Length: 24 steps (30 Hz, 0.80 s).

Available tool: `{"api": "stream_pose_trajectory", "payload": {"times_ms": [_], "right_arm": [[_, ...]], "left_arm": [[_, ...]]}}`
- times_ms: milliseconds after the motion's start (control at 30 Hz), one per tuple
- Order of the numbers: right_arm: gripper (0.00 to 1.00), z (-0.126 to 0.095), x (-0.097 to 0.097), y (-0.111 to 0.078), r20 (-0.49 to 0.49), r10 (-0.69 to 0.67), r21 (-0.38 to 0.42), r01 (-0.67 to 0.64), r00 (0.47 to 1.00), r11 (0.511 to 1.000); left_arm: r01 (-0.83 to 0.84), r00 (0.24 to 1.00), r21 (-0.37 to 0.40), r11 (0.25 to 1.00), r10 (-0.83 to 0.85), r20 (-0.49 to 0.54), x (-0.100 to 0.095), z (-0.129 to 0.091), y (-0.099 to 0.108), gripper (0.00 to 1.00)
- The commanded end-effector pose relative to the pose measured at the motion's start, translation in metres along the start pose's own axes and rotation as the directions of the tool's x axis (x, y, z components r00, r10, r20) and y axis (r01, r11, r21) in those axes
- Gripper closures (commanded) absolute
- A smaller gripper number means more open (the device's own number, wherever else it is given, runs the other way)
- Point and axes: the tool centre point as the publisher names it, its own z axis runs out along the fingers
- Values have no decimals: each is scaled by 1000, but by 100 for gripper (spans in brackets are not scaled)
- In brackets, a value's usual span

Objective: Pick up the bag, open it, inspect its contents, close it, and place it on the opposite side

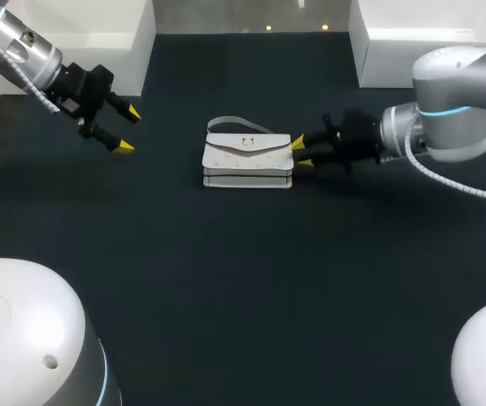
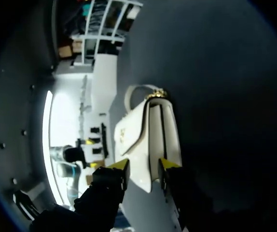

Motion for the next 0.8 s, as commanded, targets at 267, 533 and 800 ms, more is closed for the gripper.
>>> {"api": "stream_pose_trajectory", "payload": {"times_ms": [267, 533, 800], "right_arm": [[68, 15, -4, 2, 46, 6, 154, -13, 999, 988], [81, 24, -3, -4, 48, 5, 184, -14, 999, 983], [91, 26, -2, -8, 62, 10, 203, -22, 998, 979]], "left_arm": [[-1, 1000, 2, 1000, 1, 2, 0, 1, 1, 0], [-1, 1000, 2, 1000, 1, 2, 0, 1, 1, 0], [-1, 1000, 2, 1000, 1, 2, 0, 1, 1, 0]]}}
